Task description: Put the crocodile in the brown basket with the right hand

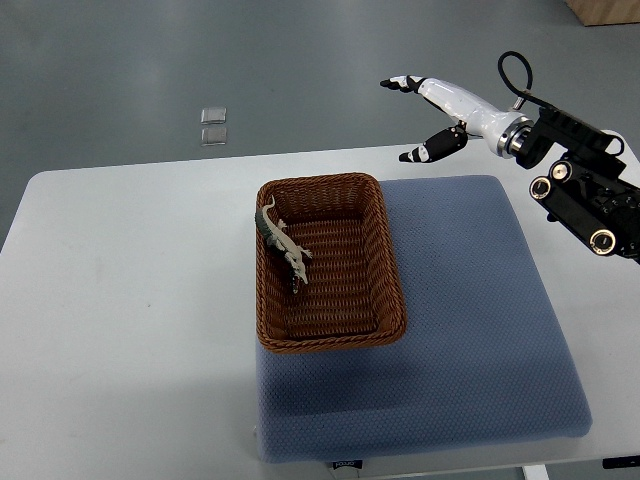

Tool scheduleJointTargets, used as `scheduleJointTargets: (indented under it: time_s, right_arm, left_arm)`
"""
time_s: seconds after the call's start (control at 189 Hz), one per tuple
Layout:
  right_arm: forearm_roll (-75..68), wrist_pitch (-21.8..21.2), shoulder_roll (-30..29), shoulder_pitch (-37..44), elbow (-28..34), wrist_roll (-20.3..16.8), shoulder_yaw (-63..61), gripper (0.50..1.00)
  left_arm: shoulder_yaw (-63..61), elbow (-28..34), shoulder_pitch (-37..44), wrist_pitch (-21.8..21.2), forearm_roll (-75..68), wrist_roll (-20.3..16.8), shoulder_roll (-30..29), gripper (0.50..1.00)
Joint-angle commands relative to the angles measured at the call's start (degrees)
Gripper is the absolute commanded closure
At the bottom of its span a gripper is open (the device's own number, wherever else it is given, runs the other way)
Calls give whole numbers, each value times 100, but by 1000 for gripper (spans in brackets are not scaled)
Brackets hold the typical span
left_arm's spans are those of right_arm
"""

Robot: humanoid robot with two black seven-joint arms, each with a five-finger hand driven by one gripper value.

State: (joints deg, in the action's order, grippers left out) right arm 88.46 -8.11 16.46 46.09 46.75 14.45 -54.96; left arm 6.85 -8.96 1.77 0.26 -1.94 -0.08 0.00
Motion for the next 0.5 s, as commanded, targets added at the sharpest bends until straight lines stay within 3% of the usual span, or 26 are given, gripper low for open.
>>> scheduleJointTargets:
  time_s: [0.0,0.254,0.497]
  right_arm:
    - [-707,-165,-126,-152,-245,-162,-525,587]
    - [-3202,55,-126,-258,-1054,-557,-516,587]
    - [-4346,257,-152,-407,-1116,-698,-586,587]
  left_arm:
    - [0,0,-1,0,1,-1,0,500]
    - [0,0,-1,0,1,-1,0,500]
    - [0,0,-1,0,1,-1,0,500]
